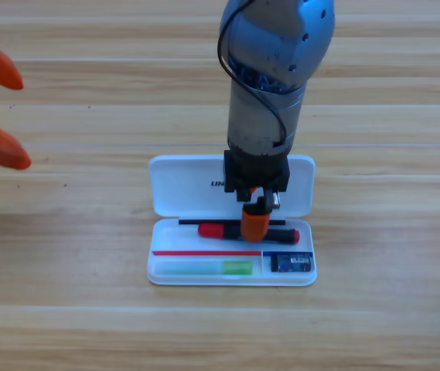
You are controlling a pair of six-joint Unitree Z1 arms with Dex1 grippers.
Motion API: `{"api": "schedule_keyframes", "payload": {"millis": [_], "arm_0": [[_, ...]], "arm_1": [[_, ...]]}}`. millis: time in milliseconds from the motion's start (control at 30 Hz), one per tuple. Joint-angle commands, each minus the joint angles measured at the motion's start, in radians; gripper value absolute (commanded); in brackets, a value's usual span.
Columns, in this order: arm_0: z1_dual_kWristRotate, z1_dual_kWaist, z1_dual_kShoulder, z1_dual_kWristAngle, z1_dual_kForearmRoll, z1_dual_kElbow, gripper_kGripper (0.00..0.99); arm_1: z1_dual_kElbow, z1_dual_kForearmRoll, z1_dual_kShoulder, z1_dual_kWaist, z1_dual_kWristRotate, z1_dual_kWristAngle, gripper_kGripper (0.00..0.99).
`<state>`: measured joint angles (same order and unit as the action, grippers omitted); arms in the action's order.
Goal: Clean up eraser and pencils
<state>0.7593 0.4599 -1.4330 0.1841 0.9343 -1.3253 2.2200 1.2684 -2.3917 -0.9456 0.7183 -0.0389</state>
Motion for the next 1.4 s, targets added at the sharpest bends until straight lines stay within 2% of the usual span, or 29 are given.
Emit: {"api": "schedule_keyframes", "payload": {"millis": [33,133,233,333,433,500,567,667,700,767,900,1067,1200,1400], "arm_0": [[-0.006,-0.024,0.009,0.011,-0.022,0.043,0.99],[-0.012,-0.052,0.016,0.02,-0.038,0.035,0.99],[-0.017,-0.096,0.006,0.037,-0.078,0.028,0.99],[-0.018,-0.138,-0.043,0.061,-0.114,-0.005,0.99],[-0.021,-0.172,-0.119,0.097,-0.144,-0.057,0.974],[-0.026,-0.176,-0.184,0.11,-0.16,-0.098,0.956],[-0.026,-0.178,-0.268,0.13,-0.16,-0.149,0.916],[-0.017,-0.176,-0.386,0.161,-0.161,-0.199,0.842],[-0.009,-0.178,-0.42,0.164,-0.163,-0.209,0.833],[0.011,-0.175,-0.472,0.163,-0.184,-0.21,0.808],[0.025,-0.149,-0.555,0.159,-0.218,-0.215,0.744],[0.072,-0.132,-0.616,0.19,-0.235,-0.219,0.42],[0.112,-0.119,-0.641,0.201,-0.247,-0.216,0.005],[0.109,-0.095,-0.653,0.193,-0.31,-0.167,0.0]], "arm_1": [[-0.008,0.054,0.028,-0.024,-0.008,0.034,0.838],[-0.082,0.098,0.172,-0.048,-0.019,0.136,0.85],[-0.198,0.101,0.374,-0.078,-0.03,0.229,0.862],[-0.267,0.1,0.536,-0.085,-0.059,0.274,0.882],[-0.329,0.065,0.649,-0.081,-0.117,0.28,0.904],[-0.421,-0.023,0.74,-0.045,-0.158,0.287,0.913],[-0.568,-0.158,0.842,-0.013,-0.197,0.295,0.928],[-0.807,-0.382,1.005,0.007,-0.241,0.301,0.936],[-0.862,-0.429,1.042,0.007,-0.255,0.303,0.937],[-0.921,-0.466,1.082,0.01,-0.275,0.324,0.937],[-0.953,-0.469,1.072,0.064,-0.272,0.445,0.939],[-0.979,-0.486,1.068,0.065,-0.266,0.471,0.939],[-0.987,-0.486,1.068,0.065,-0.264,0.473,0.94],[-0.993,-0.492,1.068,0.067,-0.263,0.485,0.943]]}}
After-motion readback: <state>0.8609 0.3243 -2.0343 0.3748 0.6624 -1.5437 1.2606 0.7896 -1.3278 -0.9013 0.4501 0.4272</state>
